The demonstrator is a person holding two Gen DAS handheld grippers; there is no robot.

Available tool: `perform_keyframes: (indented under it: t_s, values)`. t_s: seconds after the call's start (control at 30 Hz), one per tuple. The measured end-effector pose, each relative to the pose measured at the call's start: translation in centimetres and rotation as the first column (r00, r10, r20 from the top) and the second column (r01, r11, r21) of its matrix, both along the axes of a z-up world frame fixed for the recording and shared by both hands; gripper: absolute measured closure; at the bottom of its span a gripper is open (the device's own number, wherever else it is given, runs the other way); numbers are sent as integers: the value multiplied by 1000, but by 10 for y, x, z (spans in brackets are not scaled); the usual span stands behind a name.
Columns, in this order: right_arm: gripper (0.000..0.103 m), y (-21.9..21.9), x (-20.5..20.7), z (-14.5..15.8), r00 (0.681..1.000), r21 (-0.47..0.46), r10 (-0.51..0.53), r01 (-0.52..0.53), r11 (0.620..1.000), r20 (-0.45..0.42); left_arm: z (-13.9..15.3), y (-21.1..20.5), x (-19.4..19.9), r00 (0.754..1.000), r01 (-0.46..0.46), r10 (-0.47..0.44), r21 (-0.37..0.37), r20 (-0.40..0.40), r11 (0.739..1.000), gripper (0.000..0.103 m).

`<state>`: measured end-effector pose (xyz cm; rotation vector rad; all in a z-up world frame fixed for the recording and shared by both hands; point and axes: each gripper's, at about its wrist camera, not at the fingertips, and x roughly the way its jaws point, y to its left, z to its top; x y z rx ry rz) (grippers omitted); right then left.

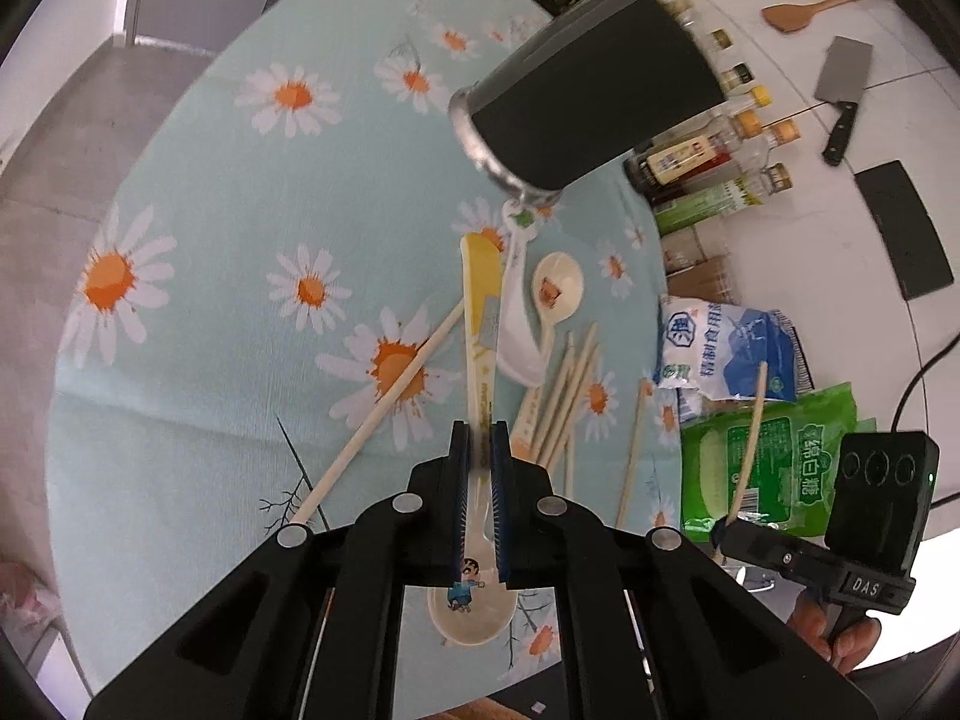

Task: Organize utensils
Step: 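Lift and carry the spoon and chopstick over the black utensil holder with both tools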

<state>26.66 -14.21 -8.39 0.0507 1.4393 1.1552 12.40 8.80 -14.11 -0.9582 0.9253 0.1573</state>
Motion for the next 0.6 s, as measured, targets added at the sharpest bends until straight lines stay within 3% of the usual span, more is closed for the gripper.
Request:
perform_keyframes:
  t_s: [0.3, 0.47, 0.6]
  values:
    - [97, 32, 9, 5, 997, 67, 39, -43, 997, 67, 52, -2, 0, 994, 30, -43, 128, 99, 991, 97]
    - [97, 53, 23, 17, 993, 117, -15, 1, 993, 114, 79, 6, 16, 981, 73, -102, 171, 165, 982, 97]
    - [97, 70, 34, 36, 977, 145, -66, 37, 989, 203, 100, 15, 30, 964, 105, -153, 215, 218, 971, 97]
